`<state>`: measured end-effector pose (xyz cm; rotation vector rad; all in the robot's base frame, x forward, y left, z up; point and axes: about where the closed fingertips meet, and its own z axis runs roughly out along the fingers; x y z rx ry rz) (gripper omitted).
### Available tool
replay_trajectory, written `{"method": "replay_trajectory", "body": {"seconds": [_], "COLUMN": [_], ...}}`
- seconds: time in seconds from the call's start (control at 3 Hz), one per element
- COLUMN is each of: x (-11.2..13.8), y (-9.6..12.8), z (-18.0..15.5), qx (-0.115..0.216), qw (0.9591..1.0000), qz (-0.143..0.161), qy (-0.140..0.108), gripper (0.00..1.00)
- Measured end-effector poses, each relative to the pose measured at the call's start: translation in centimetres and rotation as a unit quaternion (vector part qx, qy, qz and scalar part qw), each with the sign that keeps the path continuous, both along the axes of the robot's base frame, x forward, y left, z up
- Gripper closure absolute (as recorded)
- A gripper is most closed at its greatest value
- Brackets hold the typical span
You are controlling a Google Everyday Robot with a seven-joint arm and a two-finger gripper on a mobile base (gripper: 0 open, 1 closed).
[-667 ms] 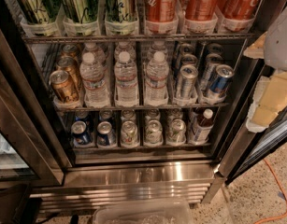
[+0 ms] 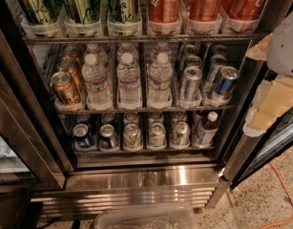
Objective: Pick green can from top shelf of fridge
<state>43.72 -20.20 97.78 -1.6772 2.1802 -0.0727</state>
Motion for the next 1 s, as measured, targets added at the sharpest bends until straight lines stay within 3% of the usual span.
{"method": "replay_trajectory", "body": {"seconds": [0.33,0.67,1.0], "x": [-0.5,-1.0,-1.3], "y": [3.4,7.3,11.2], "z": [0.4,1.6,3.1], "qx": [0.065,0.14,0.205], "qw": [0.9972,0.9882,0.9767], "qz": [-0.006,-0.015,-0.001], "qy": [-0.037,-0.061,-0.062], "gripper": [0.0,0.0,0.0]}}
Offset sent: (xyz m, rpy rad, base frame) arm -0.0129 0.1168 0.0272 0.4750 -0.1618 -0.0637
